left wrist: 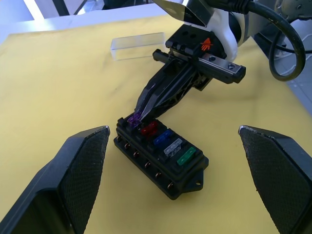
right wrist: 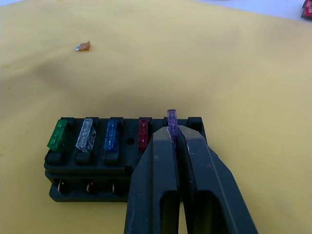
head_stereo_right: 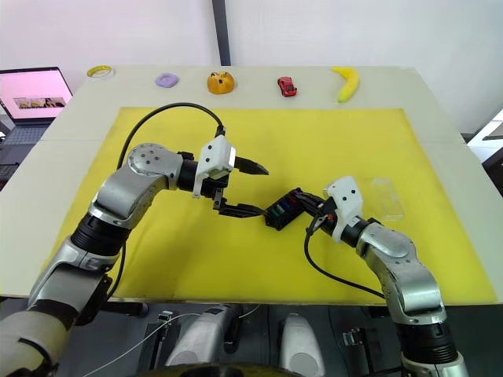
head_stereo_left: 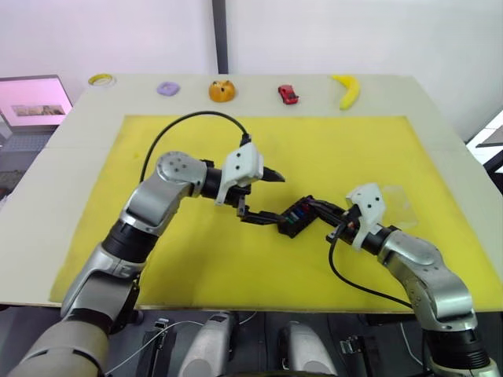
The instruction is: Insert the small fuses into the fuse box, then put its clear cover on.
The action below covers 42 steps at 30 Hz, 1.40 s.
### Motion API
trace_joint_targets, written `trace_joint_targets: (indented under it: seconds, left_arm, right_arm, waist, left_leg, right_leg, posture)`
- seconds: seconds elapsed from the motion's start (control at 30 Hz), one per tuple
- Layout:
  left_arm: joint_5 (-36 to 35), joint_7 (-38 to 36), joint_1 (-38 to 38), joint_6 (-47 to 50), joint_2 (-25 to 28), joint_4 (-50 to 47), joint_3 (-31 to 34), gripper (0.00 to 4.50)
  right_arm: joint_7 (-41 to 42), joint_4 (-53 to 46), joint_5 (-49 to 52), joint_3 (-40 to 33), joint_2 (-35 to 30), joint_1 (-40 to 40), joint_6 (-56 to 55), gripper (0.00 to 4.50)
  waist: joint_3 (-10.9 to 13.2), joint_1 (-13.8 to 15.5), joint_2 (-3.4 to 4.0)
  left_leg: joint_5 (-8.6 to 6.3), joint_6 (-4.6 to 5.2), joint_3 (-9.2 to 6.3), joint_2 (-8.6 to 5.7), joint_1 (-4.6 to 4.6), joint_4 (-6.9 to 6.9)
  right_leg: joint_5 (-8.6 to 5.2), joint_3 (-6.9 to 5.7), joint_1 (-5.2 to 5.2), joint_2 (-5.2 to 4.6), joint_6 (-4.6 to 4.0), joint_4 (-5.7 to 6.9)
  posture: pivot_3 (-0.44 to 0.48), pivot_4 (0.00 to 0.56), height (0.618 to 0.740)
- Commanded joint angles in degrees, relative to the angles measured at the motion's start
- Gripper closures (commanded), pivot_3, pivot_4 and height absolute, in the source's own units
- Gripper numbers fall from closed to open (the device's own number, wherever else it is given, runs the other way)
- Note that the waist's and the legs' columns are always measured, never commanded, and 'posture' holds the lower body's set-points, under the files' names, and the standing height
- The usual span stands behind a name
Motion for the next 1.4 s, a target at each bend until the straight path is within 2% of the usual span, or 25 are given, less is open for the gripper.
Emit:
trace_joint_targets:
  seconds: [0.03, 0.2, 0.3, 0.43, 0.47, 0.53, 0.87, 0.97, 1.07, 1.1, 1.2, 1.4]
  left_arm:
    - [0.0, 0.17, -1.69, -1.02, -0.34, -0.41, 1.71, 0.03]
    - [0.05, 0.17, -1.61, -1.3, -0.38, -0.17, 1.67, 0.03]
    - [0.06, 0.26, -1.45, -1.32, -0.48, -0.27, 1.67, 0.0]
    - [0.07, 0.3, -1.27, -1.56, -0.55, -0.1, 1.77, 0.0]
    - [0.1, 0.3, -1.2, -1.66, -0.56, -0.02, 1.78, 0.0]
    - [0.14, 0.36, -1.02, -1.84, -0.61, 0.05, 1.76, 0.0]
    - [0.35, 0.59, -0.59, -2.61, -1.06, 0.61, 1.47, 0.0]
    - [0.96, 0.31, -0.34, -3.5, -0.73, 0.95, 1.31, 0.0]
    - [1.47, 0.08, -0.04, -4.34, -0.54, 0.99, 1.14, 0.0]
    - [1.57, 0.04, 0.04, -4.47, -0.53, 0.99, 1.12, 0.0]
    - [2.1, -0.08, 0.29, -5.0, -0.43, 1.02, 1.11, 0.0]
    - [2.27, 0.12, 0.41, -4.86, -0.43, 0.91, 1.31, 0.0]
  right_arm:
    - [0.19, -1.43, 0.27, 0.07, -0.56, 0.6, 1.21, 4.5]
    - [0.1, -2.66, 0.65, -0.21, -0.85, 0.24, 2.28, 4.5]
    - [0.17, -4.26, 1.26, -0.95, -1.06, 0.13, 2.71, 3.55]
    - [0.2, -8.8, 3.79, -3.93, -2.23, 0.37, 4.96, 1.55]
    - [0.06, -9.7, 4.38, -4.6, -2.52, 0.31, 5.69, 0.92]
    - [-0.19, -11.24, 5.75, -5.51, -2.89, 0.02, 7.01, 0.03]
    - [-4.0, -12.42, 11.69, -6.5, -0.44, -3.38, 12.93, 0.03]
    - [-5.2, -10.59, 11.34, -5.2, 0.57, -4.4, 13.64, 0.9]
    - [-5.87, -9.4, 11.44, -4.16, 1.33, -5.29, 14.21, 2.45]
    - [-6.08, -9.23, 11.45, -4.01, 1.51, -5.53, 14.32, 2.83]
    - [-6.76, -8.02, 11.66, -3.63, 2.51, -6.47, 14.98, 4.48]
    - [-6.16, -7.23, 9.7, -1.42, 1.6, -5.6, 14.77, 4.48]
  waist:
    - [0.0, 0.0, 0.0]
    - [0.0, 0.01, 0.0]
    - [0.0, 0.0, 0.0]
    - [0.02, 0.07, 0.02]
    - [0.02, 0.07, 0.02]
    - [0.02, 0.07, 0.02]
    - [0.02, 0.05, 0.01]
    - [0.02, 0.05, 0.01]
    - [0.02, 0.03, 0.02]
    - [0.02, 0.01, 0.02]
    - [0.02, 0.02, 0.02]
    - [0.02, 0.01, 0.02]
  left_leg:
    - [0.0, 0.0, 0.0, 0.0, 0.0, 0.0]
    - [0.0, 0.0, 0.0, 0.0, 0.0, -0.01]
    - [0.0, 0.0, 0.0, 0.0, -0.01, -0.01]
    - [0.0, 0.0, 0.0, 0.0, -0.07, -0.03]
    - [0.0, 0.0, 0.0, 0.0, -0.09, -0.03]
    - [0.0, 0.0, 0.0, 0.0, -0.11, -0.03]
    - [0.0, 0.0, 0.0, 0.0, -0.11, -0.04]
    - [0.0, 0.0, 0.0, 0.0, -0.12, -0.04]
    - [0.0, 0.0, 0.0, 0.0, -0.12, -0.04]
    - [0.0, 0.0, 0.0, 0.0, -0.12, -0.04]
    - [0.0, 0.0, 0.0, 0.0, -0.12, -0.05]
    - [0.0, 0.0, 0.0, 0.0, -0.13, -0.05]
  right_leg:
    - [0.0, 0.0, 0.0, 0.0, 0.0, 0.0]
    - [0.0, 0.0, -0.01, 0.0, 0.0, 0.0]
    - [0.0, 0.0, -0.02, -0.01, 0.0, -0.01]
    - [-0.01, 0.0, -0.07, -0.01, -0.01, -0.01]
    - [-0.01, 0.0, -0.09, -0.01, -0.01, -0.01]
    - [-0.01, 0.0, -0.1, -0.02, -0.01, -0.01]
    - [-0.02, 0.0, -0.1, -0.03, -0.02, -0.01]
    - [-0.02, 0.0, -0.11, -0.03, -0.02, -0.01]
    - [-0.02, 0.0, -0.11, -0.03, -0.02, -0.01]
    - [-0.02, 0.0, -0.12, -0.03, -0.02, -0.01]
    - [-0.02, 0.0, -0.14, -0.03, -0.02, -0.01]
    - [-0.02, 0.0, -0.14, -0.03, -0.02, -0.01]
  posture:
    - [0.0, 0.15, 0.735]
    - [0.0, 0.15, 0.735]
    - [0.0, 0.15, 0.735]
    - [0.0, 0.15, 0.735]
    - [0.0, 0.15, 0.735]
    - [0.0, 0.15, 0.735]
    - [0.0, 0.15, 0.735]
    - [0.0, 0.15, 0.735]
    - [0.0, 0.15, 0.735]
    - [0.0, 0.15, 0.735]
    - [0.0, 0.15, 0.735]
    - [0.0, 0.15, 0.735]
